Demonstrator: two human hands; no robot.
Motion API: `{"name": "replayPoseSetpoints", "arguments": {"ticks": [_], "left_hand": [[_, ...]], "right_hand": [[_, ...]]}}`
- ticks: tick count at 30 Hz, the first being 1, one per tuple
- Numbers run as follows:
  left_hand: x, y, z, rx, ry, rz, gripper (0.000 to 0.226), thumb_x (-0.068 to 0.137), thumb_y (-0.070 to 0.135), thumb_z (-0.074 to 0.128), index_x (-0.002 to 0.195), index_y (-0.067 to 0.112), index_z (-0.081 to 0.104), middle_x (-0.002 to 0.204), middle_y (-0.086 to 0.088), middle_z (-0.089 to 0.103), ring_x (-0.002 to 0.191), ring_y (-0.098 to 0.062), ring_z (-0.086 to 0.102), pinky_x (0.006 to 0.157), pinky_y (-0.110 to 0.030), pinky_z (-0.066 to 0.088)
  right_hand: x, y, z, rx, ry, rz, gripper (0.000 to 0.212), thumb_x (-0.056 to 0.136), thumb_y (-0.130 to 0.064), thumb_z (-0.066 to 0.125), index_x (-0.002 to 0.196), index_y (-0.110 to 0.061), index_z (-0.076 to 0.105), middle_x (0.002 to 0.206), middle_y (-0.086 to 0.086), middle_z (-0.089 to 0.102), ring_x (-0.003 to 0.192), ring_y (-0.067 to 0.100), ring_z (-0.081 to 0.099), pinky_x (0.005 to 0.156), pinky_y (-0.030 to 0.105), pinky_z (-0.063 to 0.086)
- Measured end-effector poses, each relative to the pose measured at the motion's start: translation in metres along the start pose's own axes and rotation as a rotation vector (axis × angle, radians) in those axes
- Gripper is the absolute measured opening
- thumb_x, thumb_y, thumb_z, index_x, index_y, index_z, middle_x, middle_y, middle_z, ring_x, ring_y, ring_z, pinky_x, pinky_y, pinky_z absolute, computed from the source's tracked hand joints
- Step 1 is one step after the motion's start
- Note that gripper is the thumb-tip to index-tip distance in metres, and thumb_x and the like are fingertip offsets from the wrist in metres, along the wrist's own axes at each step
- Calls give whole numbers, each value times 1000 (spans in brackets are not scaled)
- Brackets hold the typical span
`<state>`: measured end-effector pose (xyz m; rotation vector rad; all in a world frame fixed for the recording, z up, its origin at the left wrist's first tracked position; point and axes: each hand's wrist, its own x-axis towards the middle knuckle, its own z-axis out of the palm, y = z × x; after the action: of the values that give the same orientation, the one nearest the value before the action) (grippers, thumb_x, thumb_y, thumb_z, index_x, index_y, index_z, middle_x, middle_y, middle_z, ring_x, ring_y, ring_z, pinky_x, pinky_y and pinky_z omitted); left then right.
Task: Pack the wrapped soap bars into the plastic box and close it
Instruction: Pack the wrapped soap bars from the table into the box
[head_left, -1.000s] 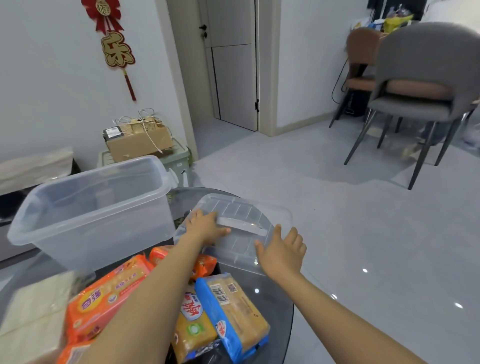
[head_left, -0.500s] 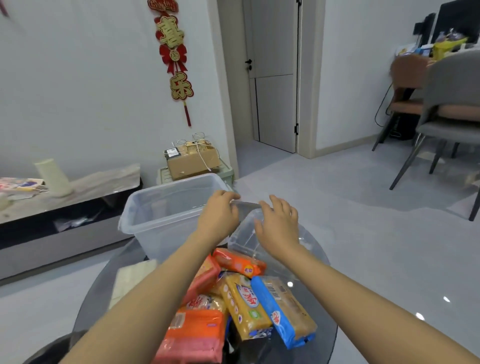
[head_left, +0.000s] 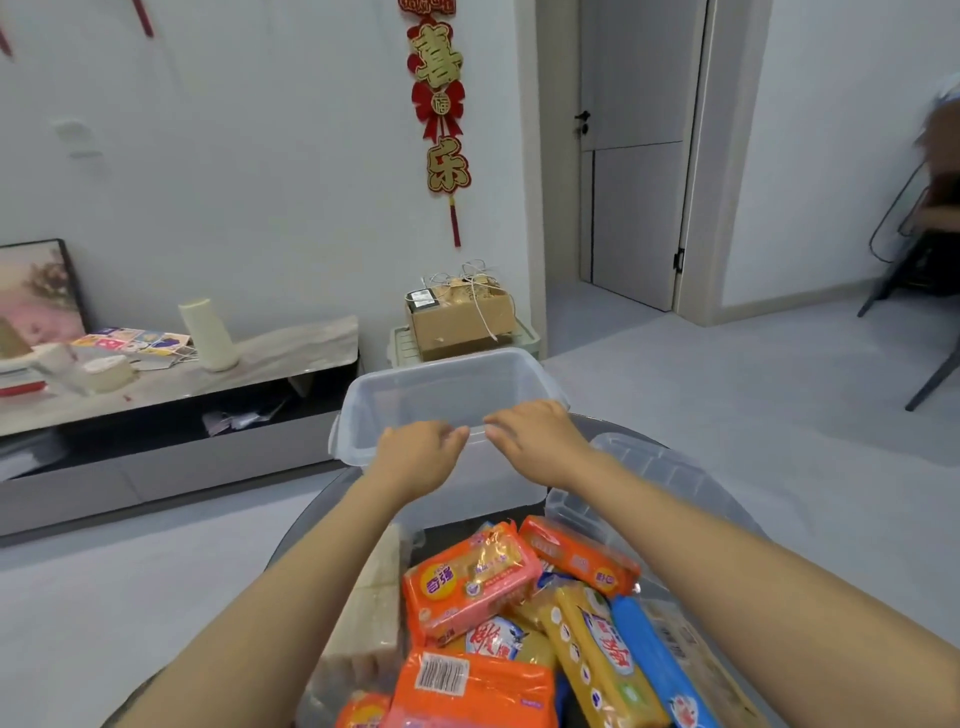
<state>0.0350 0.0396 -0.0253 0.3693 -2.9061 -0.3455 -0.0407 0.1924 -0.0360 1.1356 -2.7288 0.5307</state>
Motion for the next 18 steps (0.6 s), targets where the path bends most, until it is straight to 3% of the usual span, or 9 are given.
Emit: {"name": "replayPoseSetpoints", "arguments": {"ticks": [2, 5, 7, 10, 12, 15, 16, 18], "left_hand": [[2, -1, 1, 19, 67, 33, 45, 98, 43, 29, 107, 19, 65, 98, -4, 70, 96, -24, 61, 86, -34, 33], [2, 0, -1, -86, 111, 25, 37, 98, 37, 35, 115, 18, 63, 116, -4, 67, 110, -23, 57, 97, -37, 33], [-6, 2, -1, -140, 192, 69, 33, 96, 32, 43, 120, 18, 60, 124, -3, 62, 119, -21, 52, 104, -37, 31], [-30, 2, 3, -84, 382, 228, 21, 86, 22, 57, 104, 15, 65, 105, -7, 60, 105, -24, 52, 93, -34, 35], [-47, 1, 7, -125, 167, 250, 24, 82, 28, 62, 103, 16, 65, 99, -4, 56, 101, -24, 54, 88, -33, 41], [-65, 0, 19, -73, -435, 136, 61, 77, 49, 63, 132, 27, 49, 125, -4, 50, 118, -23, 49, 100, -37, 43], [-68, -1, 24, -55, -532, 107, 75, 73, 55, 65, 140, 31, 38, 135, -2, 46, 124, -23, 47, 103, -39, 42], [-73, -2, 30, -56, -576, 71, 94, 65, 60, 70, 145, 34, 27, 142, 1, 40, 127, -22, 45, 104, -39, 42]], "right_hand": [[8, 2, 3, -23, -13, -11, 39, 98, -39, 31, 127, -25, 53, 125, 2, 61, 116, 23, 50, 103, 38, 29], [16, 2, 2, -17, -40, -20, 39, 98, -38, 34, 133, -26, 49, 131, 2, 57, 124, 22, 44, 110, 38, 25], [10, -5, 2, 32, 56, -45, 39, 97, -34, 40, 133, -22, 51, 133, 2, 56, 127, 20, 43, 113, 37, 25], [-17, -17, 7, 86, 232, -154, 31, 91, -30, 49, 119, -21, 61, 119, 0, 63, 116, 17, 50, 100, 34, 38], [-37, -17, 10, 58, 95, -160, 30, 88, -30, 51, 114, -22, 64, 114, 0, 63, 111, 19, 53, 94, 35, 42], [-57, -13, 12, -40, -325, 30, 40, 87, -37, 52, 122, -18, 59, 121, 7, 61, 110, 24, 57, 93, 38, 49], [-59, -12, 12, -39, -431, 97, 46, 88, -40, 52, 127, -15, 56, 125, 9, 60, 112, 25, 57, 95, 38, 49], [-58, -8, 10, -29, -544, 172, 55, 90, -43, 49, 136, -14, 46, 138, 9, 53, 122, 26, 52, 102, 37, 45]]}}
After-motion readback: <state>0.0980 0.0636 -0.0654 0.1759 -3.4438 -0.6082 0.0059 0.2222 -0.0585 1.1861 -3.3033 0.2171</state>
